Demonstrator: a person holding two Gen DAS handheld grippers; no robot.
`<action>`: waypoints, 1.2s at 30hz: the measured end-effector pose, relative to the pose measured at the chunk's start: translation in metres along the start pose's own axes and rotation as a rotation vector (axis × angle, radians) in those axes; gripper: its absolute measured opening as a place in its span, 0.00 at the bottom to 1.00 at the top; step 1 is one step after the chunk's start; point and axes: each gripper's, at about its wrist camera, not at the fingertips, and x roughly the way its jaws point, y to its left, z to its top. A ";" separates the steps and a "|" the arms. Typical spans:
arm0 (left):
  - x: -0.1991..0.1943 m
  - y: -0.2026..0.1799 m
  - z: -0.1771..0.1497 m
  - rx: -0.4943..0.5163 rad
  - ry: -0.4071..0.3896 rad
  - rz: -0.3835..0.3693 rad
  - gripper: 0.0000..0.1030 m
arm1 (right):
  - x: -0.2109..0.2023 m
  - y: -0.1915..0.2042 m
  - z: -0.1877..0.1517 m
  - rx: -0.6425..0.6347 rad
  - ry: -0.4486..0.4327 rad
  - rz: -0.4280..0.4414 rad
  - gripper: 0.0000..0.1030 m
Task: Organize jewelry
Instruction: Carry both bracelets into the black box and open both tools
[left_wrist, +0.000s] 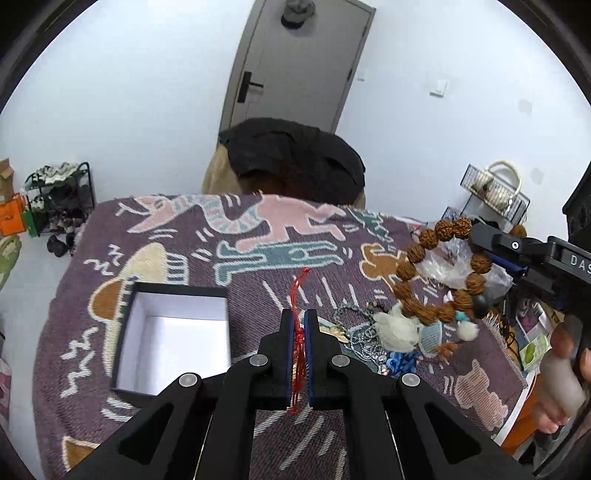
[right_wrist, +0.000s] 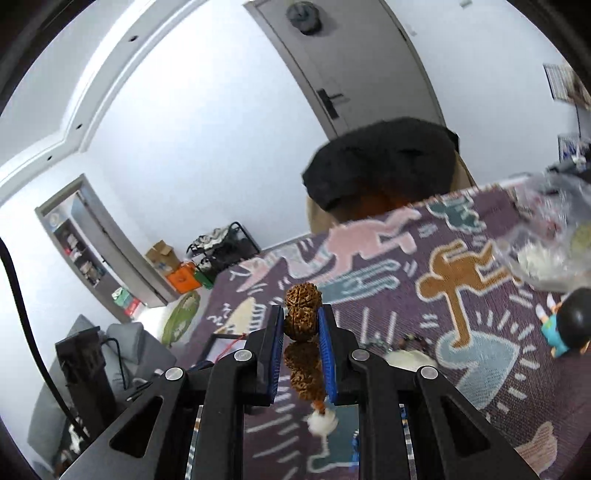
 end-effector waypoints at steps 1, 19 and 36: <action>-0.004 0.003 0.001 -0.005 -0.008 0.000 0.05 | -0.001 0.008 0.001 -0.017 -0.003 0.001 0.19; -0.016 0.094 -0.009 -0.191 0.033 0.049 0.37 | 0.040 0.100 -0.010 -0.148 0.061 0.053 0.19; -0.053 0.168 -0.027 -0.317 -0.064 0.091 0.67 | 0.141 0.137 -0.031 -0.213 0.187 -0.043 0.20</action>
